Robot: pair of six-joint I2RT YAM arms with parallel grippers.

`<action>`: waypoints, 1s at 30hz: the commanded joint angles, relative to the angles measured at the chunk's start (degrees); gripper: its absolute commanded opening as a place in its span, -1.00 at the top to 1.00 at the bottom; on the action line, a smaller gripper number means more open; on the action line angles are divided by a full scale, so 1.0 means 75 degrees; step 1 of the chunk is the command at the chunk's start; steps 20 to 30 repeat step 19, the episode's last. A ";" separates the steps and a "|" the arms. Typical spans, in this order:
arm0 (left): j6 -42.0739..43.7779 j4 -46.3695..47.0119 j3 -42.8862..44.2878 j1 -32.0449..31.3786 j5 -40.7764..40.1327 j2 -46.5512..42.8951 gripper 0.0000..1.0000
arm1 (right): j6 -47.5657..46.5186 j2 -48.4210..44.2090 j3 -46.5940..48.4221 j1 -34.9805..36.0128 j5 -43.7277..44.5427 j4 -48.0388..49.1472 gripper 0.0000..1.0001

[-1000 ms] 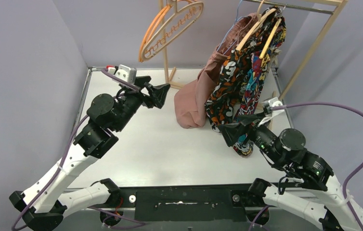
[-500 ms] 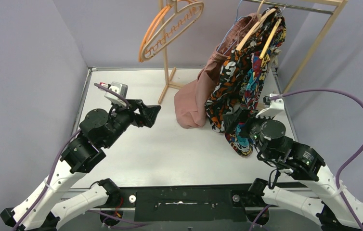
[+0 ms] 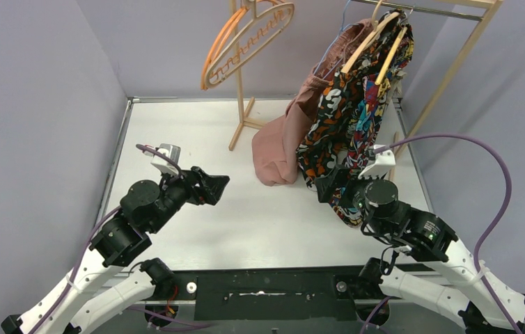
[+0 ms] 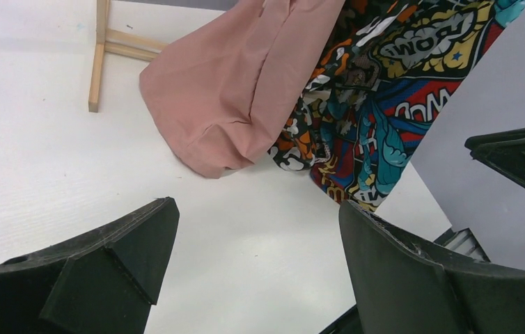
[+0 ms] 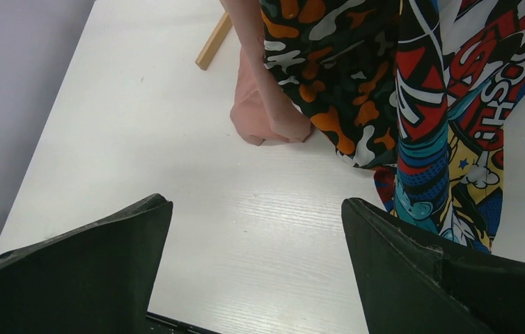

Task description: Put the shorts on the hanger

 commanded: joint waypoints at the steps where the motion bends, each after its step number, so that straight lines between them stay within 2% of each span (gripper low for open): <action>1: -0.0097 0.0636 -0.0084 0.0030 -0.0073 -0.0310 -0.73 | 0.0024 -0.0191 -0.0044 -0.0027 0.0065 0.0597 -0.95; 30: 0.0178 0.0481 0.0263 0.0028 0.0026 -0.0008 -0.74 | -0.0119 -0.0462 0.0169 -0.0024 0.0252 0.0593 -0.95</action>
